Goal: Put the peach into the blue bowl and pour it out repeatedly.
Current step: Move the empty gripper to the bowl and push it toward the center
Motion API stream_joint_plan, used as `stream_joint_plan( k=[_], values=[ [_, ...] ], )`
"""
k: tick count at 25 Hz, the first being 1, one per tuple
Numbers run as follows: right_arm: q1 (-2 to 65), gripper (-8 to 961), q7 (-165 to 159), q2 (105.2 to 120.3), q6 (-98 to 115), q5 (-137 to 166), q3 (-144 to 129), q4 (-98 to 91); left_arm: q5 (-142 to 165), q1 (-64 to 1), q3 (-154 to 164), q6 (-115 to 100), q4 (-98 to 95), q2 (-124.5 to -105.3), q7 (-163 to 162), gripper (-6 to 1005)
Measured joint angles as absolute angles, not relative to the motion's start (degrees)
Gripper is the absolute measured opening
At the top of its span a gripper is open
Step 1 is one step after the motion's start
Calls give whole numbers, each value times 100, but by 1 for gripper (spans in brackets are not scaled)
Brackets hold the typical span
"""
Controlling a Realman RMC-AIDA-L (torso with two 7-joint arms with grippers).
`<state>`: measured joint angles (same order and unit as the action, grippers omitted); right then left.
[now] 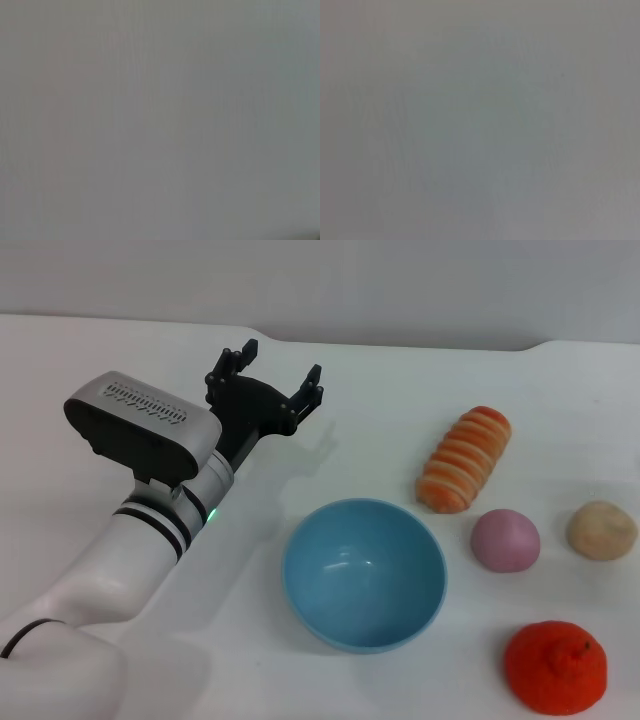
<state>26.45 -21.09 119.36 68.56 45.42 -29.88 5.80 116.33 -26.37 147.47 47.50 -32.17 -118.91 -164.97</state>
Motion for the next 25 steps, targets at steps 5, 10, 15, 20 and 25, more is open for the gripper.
stream_joint_plan(
  k=[5, 10, 15, 20, 25],
  values=[
    [2645, 780, -2110, 11936, 6856, 4542, -2988, 580, 11622, -2633, 14747, 4744, -3211, -11891, -16497, 819],
    [2631, 780, -2112, 11936, 6856, 4561, -2988, 580, 11619, -2633, 14783, 4742, -3236, -11891, -16497, 818],
    [2596, 780, -2114, 11936, 6856, 4567, -2988, 580, 11613, -2554, 14545, 4307, -3796, -11822, -16496, 818],
    [2576, 780, -2117, 11932, 6856, 4557, -2988, 580, 11845, -2484, 13750, 3127, -4573, -11694, -16477, 819],
    [2572, 780, -2118, 11929, 6856, 4582, -2988, 579, 12662, -2509, 11940, -23, -5788, -11462, -16365, 817]
  ],
)
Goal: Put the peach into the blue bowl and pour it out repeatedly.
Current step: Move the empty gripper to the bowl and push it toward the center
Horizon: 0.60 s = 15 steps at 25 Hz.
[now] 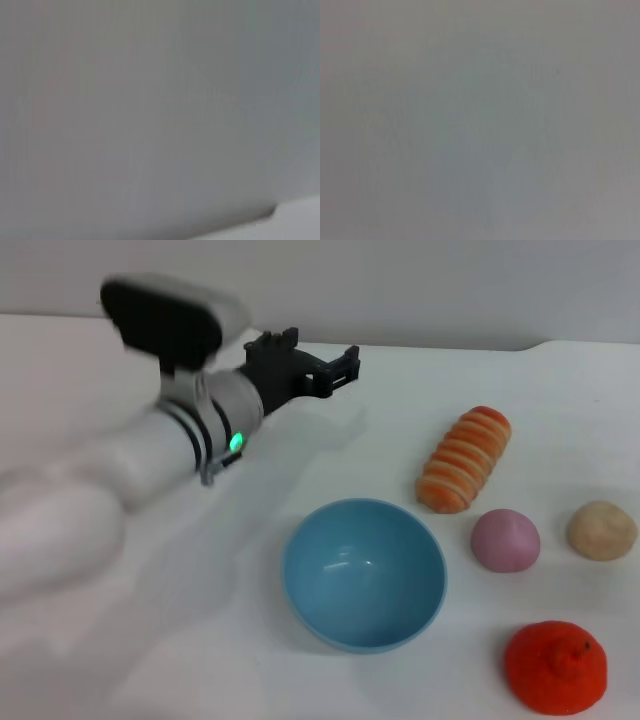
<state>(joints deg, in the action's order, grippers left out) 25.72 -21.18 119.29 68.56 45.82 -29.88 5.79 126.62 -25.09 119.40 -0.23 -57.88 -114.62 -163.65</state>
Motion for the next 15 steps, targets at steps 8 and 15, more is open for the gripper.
stream_joint_plan(
  k=[8, 15],
  values=[
    [2579, 780, -2096, 11918, 6856, 4582, -2988, 578, 12910, -2578, 9105, -4161, -6885, -11745, -14570, 815],
    [2590, 780, -2082, 11918, 6855, 4582, -2993, 549, 12845, -3149, 7696, -6743, -6969, -11745, -13790, 807]
  ],
)
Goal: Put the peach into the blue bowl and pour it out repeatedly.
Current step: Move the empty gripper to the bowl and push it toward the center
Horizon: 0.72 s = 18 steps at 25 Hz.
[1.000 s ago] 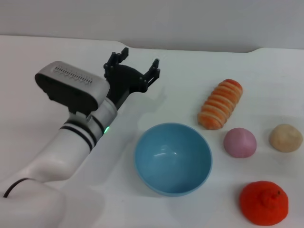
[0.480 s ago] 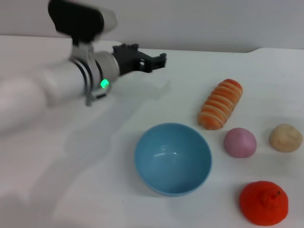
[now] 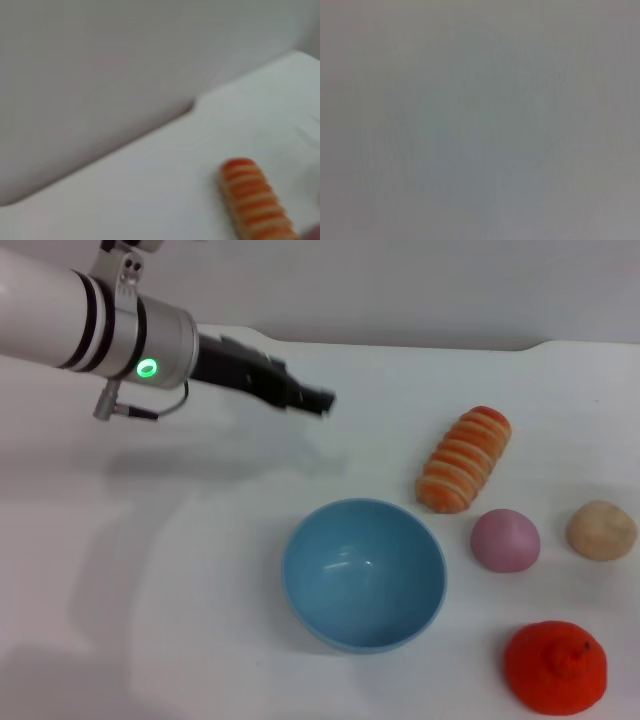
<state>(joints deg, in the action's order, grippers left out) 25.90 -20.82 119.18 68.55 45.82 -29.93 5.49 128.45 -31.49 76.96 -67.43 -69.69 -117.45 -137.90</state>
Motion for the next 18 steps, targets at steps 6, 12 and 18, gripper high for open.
stream_joint_plan(
  k=[6, 12, 18],
  values=[
    [2601, 780, -2075, 11914, 6856, 4581, -2992, 504, 12868, -3262, 7683, -7572, -6942, -11772, -13815, 799],
    [2585, 780, -2074, 11911, 6855, 4536, -2915, 487, 12833, -3104, 7755, -7838, -6836, -11787, -13941, 791],
    [2571, 780, -2095, 11909, 6855, 4517, -2815, 482, 12830, -3051, 7759, -7895, -6426, -11786, -13975, 782]
  ],
)
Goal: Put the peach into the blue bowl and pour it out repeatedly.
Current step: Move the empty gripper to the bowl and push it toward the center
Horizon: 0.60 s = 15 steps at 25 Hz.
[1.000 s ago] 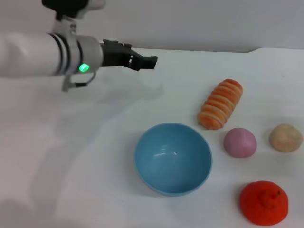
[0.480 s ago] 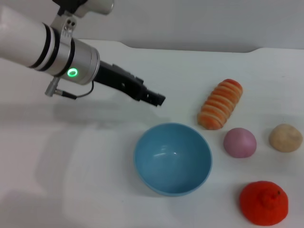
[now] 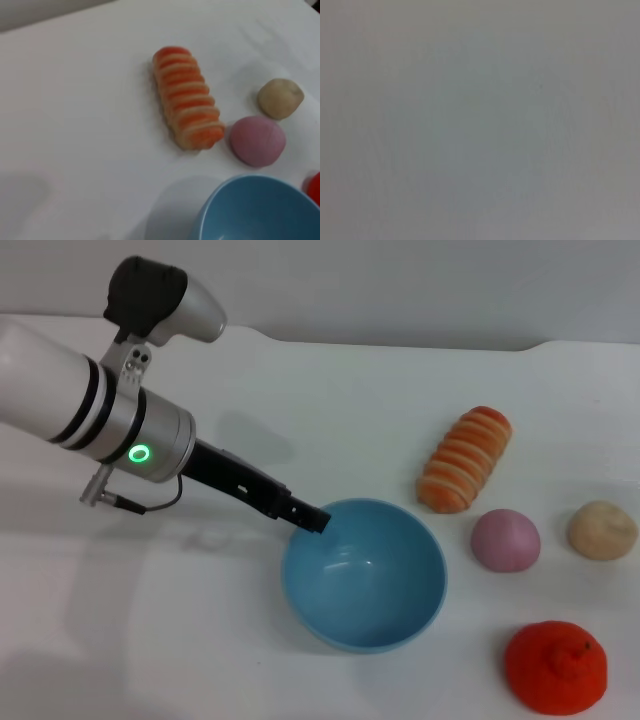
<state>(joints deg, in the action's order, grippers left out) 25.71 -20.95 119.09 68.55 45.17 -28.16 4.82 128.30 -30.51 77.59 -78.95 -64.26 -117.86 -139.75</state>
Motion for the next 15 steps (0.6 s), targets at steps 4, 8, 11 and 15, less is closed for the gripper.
stream_joint_plan(
  k=[4, 8, 11, 15],
  values=[
    [2606, 779, -2084, 11909, 6855, 4514, -2815, 474, 12824, -3074, 7740, -7843, -6232, -11786, -13945, 777],
    [2627, 779, -2083, 11905, 6851, 4520, -2818, 468, 12817, -3067, 7745, -7743, -6121, -11790, -13920, 772],
    [2628, 779, -2084, 11902, 6848, 4529, -2820, 448, 12783, -3068, 7745, -7713, -6025, -11791, -13912, 767],
    [2628, 779, -2087, 11900, 6846, 4530, -2821, 421, 12754, -3095, 7749, -7653, -5840, -11794, -13897, 762]
  ],
)
